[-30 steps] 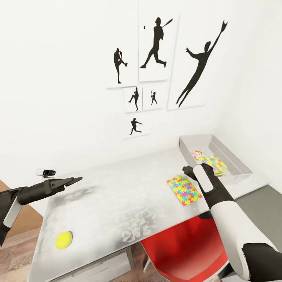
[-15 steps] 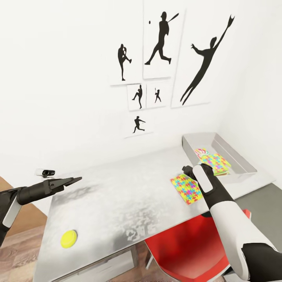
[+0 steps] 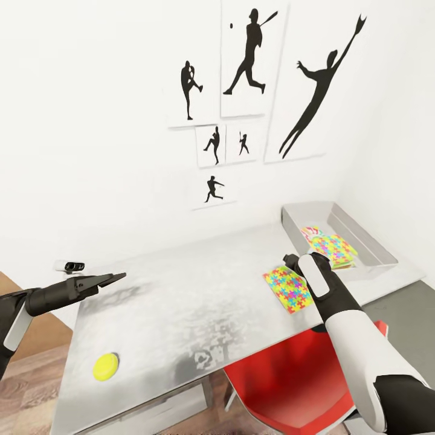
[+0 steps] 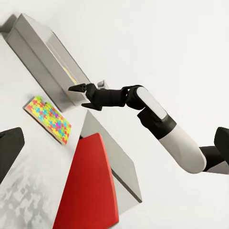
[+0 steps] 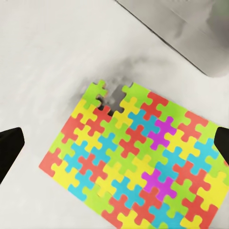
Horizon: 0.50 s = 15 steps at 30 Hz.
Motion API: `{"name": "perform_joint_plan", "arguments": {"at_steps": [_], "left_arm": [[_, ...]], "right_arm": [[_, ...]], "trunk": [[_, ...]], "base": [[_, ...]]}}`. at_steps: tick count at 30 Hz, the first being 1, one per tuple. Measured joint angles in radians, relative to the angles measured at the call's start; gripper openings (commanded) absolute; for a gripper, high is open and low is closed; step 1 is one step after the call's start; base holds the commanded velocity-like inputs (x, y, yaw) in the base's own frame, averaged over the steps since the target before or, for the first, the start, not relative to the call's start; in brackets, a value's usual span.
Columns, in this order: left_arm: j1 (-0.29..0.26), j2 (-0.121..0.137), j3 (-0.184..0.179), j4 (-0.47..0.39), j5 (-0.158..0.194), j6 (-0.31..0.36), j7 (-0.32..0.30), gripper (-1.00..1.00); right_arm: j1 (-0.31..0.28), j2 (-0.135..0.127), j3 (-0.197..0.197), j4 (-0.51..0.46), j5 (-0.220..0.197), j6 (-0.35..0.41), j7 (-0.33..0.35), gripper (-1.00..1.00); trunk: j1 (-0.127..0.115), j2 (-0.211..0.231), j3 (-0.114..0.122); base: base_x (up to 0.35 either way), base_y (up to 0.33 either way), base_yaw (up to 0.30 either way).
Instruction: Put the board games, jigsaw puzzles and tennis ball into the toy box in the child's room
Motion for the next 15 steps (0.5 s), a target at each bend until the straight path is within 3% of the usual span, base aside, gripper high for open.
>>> {"name": "perform_joint_plan", "arguments": {"at_steps": [15], "left_arm": [[0.0, -0.001, 0.0, 0.0, -0.001, -0.001, 0.0, 1.0]], "right_arm": [[0.0, -0.002, 0.0, 0.001, 0.0, -0.038, 0.0, 1.0]], "trunk": [[0.0, 0.0, -0.016]], "base": [[0.0, 0.0, 0.0]]}}
